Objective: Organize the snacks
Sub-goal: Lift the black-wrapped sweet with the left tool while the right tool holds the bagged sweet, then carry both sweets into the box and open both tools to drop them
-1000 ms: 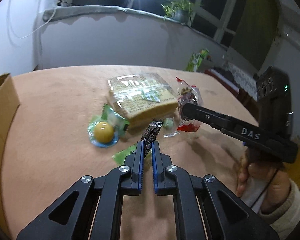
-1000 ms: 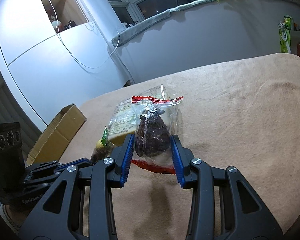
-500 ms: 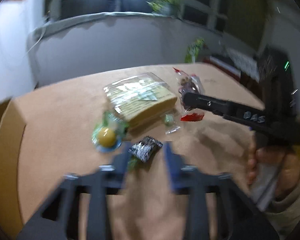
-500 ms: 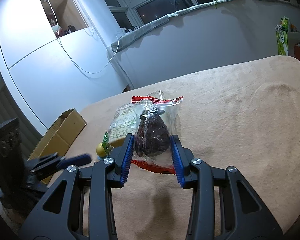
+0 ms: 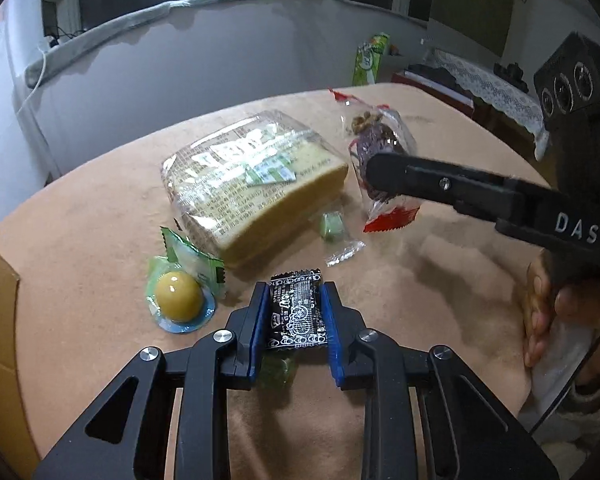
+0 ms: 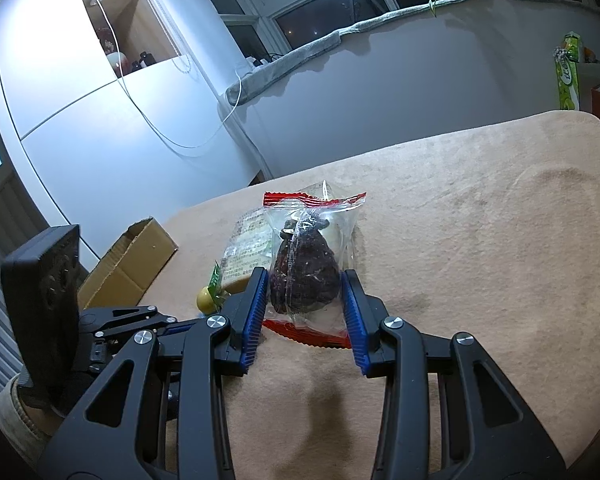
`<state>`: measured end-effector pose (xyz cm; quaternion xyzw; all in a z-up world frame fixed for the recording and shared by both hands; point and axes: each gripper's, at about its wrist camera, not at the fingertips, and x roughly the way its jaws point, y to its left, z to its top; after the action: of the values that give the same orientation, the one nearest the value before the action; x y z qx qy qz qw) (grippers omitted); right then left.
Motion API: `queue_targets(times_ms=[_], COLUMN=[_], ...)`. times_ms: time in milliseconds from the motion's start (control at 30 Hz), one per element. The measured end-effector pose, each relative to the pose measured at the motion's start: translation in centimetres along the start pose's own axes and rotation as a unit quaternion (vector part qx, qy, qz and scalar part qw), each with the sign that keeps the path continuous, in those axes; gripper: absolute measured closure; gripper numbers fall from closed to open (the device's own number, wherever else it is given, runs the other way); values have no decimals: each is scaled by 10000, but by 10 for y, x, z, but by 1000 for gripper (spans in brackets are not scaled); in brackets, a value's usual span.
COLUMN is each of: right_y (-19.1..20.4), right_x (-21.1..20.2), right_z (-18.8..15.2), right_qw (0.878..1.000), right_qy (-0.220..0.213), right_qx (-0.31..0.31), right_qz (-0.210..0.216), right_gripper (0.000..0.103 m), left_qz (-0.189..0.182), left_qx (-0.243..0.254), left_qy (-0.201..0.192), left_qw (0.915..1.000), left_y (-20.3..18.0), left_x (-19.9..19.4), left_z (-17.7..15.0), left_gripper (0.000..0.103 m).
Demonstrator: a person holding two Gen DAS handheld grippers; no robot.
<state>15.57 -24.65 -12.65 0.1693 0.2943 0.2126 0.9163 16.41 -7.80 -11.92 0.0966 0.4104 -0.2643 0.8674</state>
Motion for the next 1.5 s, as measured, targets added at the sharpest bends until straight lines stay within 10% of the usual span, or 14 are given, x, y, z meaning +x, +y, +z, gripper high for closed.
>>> queue_targets(times_ms=[300, 767, 1500], right_y=[7, 106, 299], right_x=[-7, -21, 69], right_z=[-1, -14, -39], right_qw=[9998, 9979, 9718], right_qy=[-72, 85, 741], right_qx=[-113, -649, -1952], right_qz=[-175, -12, 1098], right_gripper=[64, 64, 64], left_qz=[1, 1095, 1419], left_qx=[-708, -1966, -2713], left_qy=[-911, -2048, -2368], left_qw=[9933, 9526, 9221], left_y=[7, 100, 178], left_x=[-72, -206, -240], left_z=[-24, -113, -171], left_gripper=[79, 79, 79])
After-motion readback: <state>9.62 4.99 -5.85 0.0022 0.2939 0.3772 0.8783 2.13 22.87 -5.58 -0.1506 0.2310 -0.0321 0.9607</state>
